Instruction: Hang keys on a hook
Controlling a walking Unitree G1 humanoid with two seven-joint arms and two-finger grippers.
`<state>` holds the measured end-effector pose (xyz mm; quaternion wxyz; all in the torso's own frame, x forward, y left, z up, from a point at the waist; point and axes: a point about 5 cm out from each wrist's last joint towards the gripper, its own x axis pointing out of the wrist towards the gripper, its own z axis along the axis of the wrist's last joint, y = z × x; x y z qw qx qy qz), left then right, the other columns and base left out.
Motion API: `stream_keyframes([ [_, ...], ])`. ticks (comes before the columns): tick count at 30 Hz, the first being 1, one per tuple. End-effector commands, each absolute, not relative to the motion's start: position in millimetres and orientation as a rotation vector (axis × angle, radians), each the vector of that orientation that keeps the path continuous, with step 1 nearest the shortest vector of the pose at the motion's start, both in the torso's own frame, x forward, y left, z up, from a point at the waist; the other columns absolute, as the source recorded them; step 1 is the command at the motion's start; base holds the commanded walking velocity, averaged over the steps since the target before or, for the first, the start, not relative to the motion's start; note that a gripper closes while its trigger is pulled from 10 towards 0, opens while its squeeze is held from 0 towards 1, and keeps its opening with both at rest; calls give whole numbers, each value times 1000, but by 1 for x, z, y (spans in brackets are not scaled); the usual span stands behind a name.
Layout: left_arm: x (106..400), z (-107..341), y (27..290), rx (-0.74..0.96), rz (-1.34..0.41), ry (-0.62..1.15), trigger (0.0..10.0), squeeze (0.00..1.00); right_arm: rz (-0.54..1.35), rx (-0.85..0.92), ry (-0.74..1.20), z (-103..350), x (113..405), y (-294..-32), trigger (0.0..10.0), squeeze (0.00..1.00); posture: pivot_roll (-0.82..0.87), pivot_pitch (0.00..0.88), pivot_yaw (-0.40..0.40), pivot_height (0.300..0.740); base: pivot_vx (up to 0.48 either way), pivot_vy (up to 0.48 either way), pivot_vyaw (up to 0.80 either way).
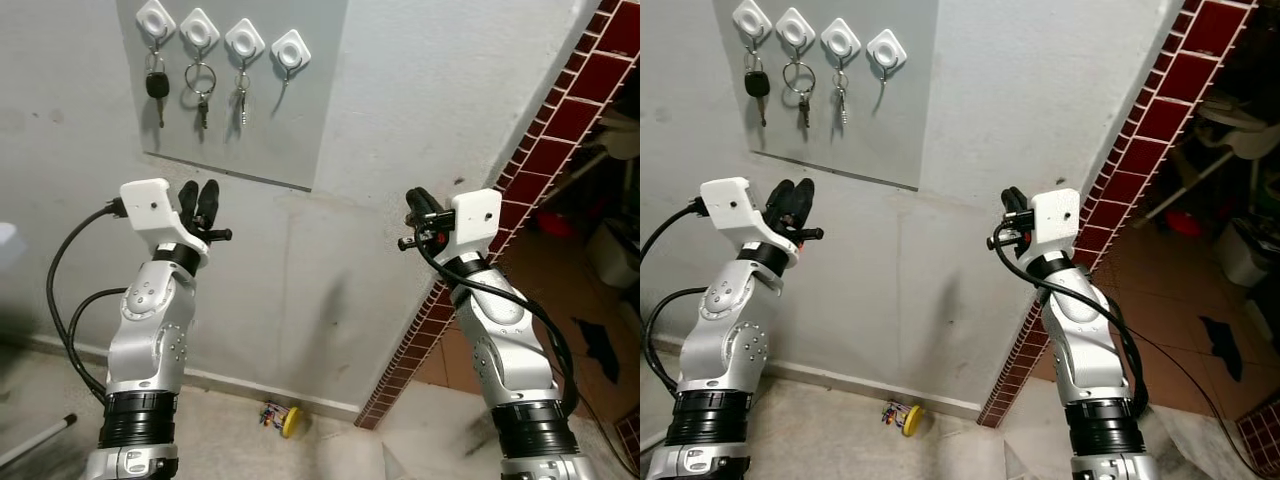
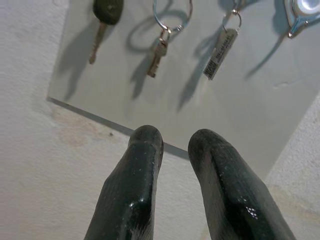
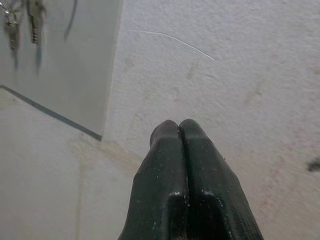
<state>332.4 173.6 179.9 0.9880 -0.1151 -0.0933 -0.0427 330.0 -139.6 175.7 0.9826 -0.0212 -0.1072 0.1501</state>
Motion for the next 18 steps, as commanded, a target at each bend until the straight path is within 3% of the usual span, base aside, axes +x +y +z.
stream_keyframes([
  [1, 334, 184, 170, -237, -101, -190, 10000, 0, 291, -45, -236, 181, 330, -142, 10000, 0, -10, 0, -124, 740, 0, 0, 0],
  [4, 333, 184, 172, -230, -96, -180, 10000, 0, 287, -46, -237, 181, 329, -143, 10000, 0, -13, 0, -121, 740, 0, 0, 0],
  [18, 334, 186, 173, -237, -94, -178, 10000, 0, 284, -47, -240, 181, 329, -143, 10000, 0, -14, 12, -116, 740, 0, 400, 0],
])
